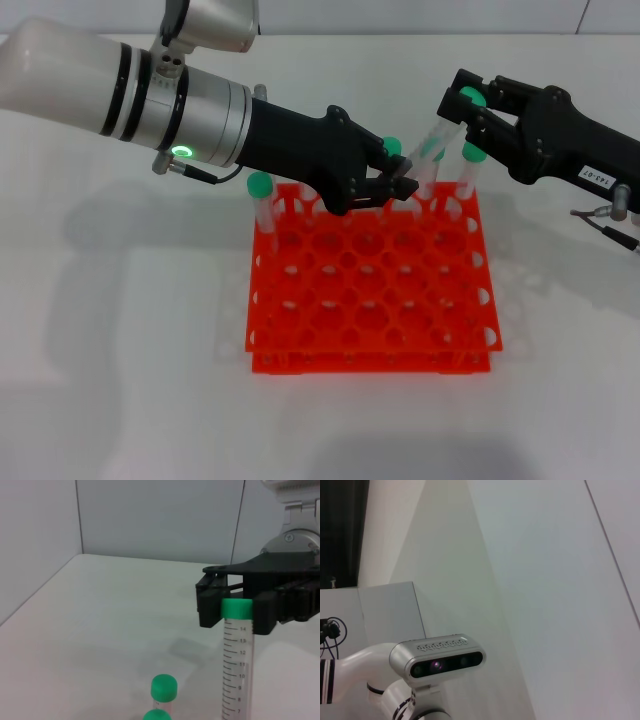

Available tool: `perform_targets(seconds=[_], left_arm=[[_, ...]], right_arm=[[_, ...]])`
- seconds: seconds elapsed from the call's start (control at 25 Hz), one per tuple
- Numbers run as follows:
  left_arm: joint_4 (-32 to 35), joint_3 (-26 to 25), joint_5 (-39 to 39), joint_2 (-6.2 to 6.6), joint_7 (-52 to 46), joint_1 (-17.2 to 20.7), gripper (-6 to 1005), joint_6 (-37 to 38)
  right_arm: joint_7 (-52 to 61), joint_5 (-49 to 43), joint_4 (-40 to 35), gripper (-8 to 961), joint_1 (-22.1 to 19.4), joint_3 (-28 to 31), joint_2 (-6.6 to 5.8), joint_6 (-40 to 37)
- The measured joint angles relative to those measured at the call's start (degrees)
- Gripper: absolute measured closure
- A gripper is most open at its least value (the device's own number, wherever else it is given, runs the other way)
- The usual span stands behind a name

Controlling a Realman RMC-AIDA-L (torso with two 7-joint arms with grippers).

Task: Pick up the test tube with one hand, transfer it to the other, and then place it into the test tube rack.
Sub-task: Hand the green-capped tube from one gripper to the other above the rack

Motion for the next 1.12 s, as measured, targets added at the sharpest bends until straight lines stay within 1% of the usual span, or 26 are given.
perform_targets(seconds=[0.08,0.36,0.52,0.72,0.84,0.96,1.04,1.12], left_arm=[[0.0,0.0,0.0,-0.02,0.0,0.0,800,0.0],[0.4,0.4,0.2,-0.26,-2.3,0.0,798,0.0],[1.6,1.6,0.2,-0.23,-5.6,0.0,797,0.0],[3.2,1.7,0.2,-0.35,-8.6,0.5,796,0.0],[4.0,1.9,0.2,-0.28,-10.1,0.7,697,0.5],[6.2,2.3,0.3,-0.03,-12.3,1.4,597,1.7],[9.0,2.4,0.7,0.01,-14.1,2.5,501,3.0],[13.4,2.4,1.5,0.00,-17.0,4.0,405,4.7]], right_arm=[[0.0,0.0,0.0,623,0.0,0.0,0.00,0.0],[0.0,0.1,0.3,690,0.2,0.0,0.00,0.1],[0.0,0.1,0.3,690,0.2,0.0,0.00,0.1],[0.0,-0.1,0.3,690,-0.1,0.0,-0.04,0.1],[0.0,-0.1,0.3,689,-0.2,0.2,-0.09,0.0],[0.0,-0.1,0.1,689,-0.4,0.3,-0.16,-0.2],[0.0,-0.1,0.0,689,-0.4,0.3,-0.22,-0.3],[0.0,-0.1,-0.2,689,-0.5,0.4,-0.41,-0.4]])
